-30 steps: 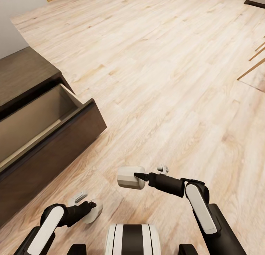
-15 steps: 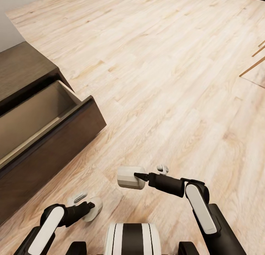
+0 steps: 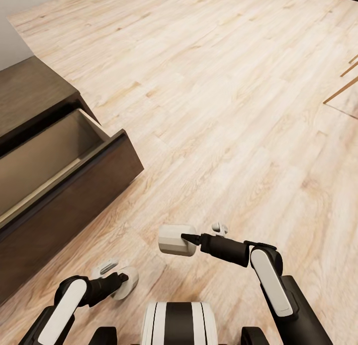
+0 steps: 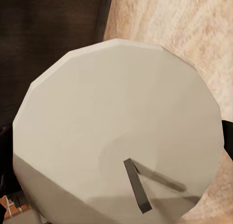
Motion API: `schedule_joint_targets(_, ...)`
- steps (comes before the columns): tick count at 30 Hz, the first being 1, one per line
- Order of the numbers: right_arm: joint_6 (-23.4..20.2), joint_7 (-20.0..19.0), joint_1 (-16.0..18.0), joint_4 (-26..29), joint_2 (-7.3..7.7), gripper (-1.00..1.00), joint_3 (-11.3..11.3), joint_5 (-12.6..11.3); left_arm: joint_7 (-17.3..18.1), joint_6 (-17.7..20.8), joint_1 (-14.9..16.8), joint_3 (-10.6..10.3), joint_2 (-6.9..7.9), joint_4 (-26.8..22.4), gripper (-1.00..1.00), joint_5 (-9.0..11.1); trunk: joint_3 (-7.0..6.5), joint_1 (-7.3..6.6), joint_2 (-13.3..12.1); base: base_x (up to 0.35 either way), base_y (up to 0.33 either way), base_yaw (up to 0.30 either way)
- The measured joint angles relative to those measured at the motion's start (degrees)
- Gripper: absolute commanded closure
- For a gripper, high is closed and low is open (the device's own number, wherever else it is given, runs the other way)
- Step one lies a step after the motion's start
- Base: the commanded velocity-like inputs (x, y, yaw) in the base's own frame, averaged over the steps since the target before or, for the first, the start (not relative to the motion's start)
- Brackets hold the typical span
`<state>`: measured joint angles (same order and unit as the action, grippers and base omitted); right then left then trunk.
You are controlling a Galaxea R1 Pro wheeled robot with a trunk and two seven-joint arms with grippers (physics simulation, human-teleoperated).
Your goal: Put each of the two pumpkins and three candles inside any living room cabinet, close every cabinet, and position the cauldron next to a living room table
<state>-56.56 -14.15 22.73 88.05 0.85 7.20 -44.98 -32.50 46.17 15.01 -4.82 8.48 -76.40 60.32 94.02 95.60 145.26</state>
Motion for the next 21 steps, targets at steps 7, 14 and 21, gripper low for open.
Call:
schedule_joint_targets(7, 0.0, 0.0, 0.01, 0.0, 0.0, 1.0, 0.0, -0.02, 0.77, 0.07, 0.0, -0.02, 0.08, -0.23, -1.0, 0.04, 0.0, 0.0, 0.0, 0.0, 0.0, 0.0)
schedule_joint_targets(14, 0.0, 0.01, -0.02, 0.0, 0.0, 1.0, 0.0, -0.01, 4.03, -0.01, 0.0, -0.06, 0.35, 0.01, -1.0, -0.17, 0.0, 0.0, 0.0, 0.0, 0.0, 0.0)
schedule_joint_targets(21, 0.03, 0.01, -0.02, 0.0, 0.0, 1.0, 0.0, 0.01, 3.68, -0.08, 0.0, -0.02, 0.29, 0.2, -1.0, -0.42, 0.0, 0.0, 0.0, 0.0, 0.0, 0.0)
